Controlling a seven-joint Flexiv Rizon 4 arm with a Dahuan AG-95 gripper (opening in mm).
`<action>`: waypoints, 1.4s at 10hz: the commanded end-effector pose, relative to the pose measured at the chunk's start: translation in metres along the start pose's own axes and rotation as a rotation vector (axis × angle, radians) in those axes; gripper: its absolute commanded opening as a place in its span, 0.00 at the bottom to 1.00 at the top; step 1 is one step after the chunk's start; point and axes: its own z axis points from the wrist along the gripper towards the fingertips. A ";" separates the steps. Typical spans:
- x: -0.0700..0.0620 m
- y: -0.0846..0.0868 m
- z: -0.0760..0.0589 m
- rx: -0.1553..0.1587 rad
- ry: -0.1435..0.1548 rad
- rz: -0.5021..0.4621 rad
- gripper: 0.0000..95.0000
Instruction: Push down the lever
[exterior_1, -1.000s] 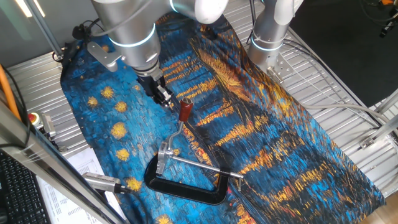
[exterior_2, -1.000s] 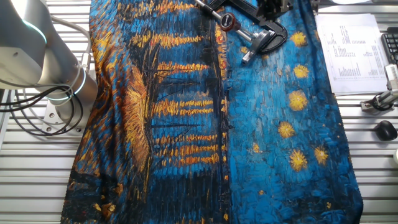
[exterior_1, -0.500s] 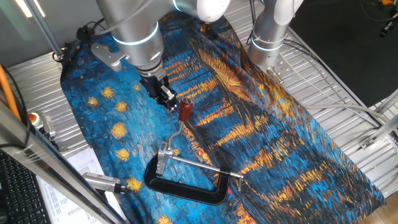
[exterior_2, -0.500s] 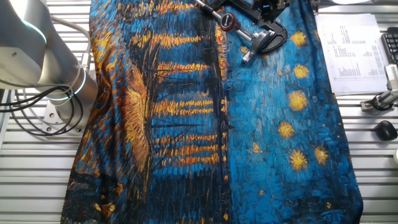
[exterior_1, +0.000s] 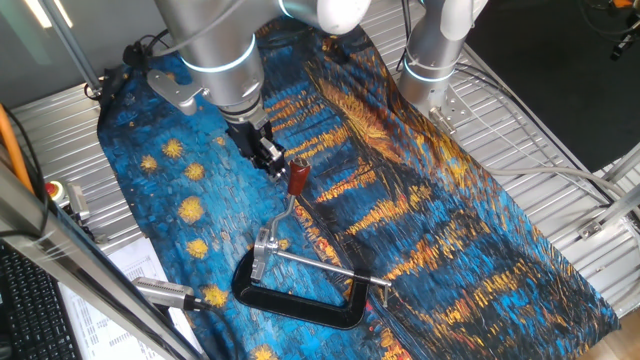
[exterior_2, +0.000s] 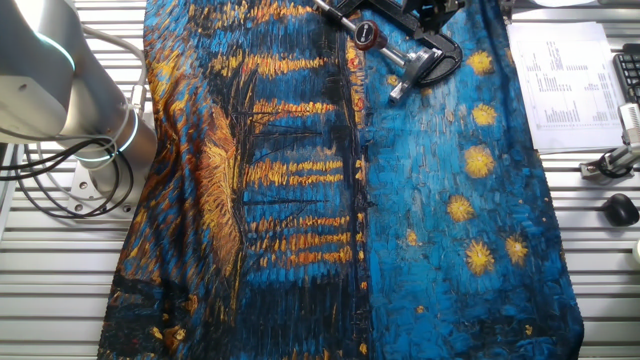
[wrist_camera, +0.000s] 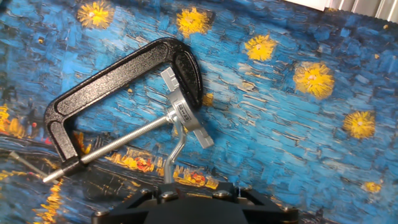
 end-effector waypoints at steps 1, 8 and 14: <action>0.001 0.000 0.000 0.007 0.008 0.001 0.40; 0.001 0.000 0.000 0.072 0.012 0.011 0.40; 0.001 0.000 0.000 0.067 0.003 0.019 0.40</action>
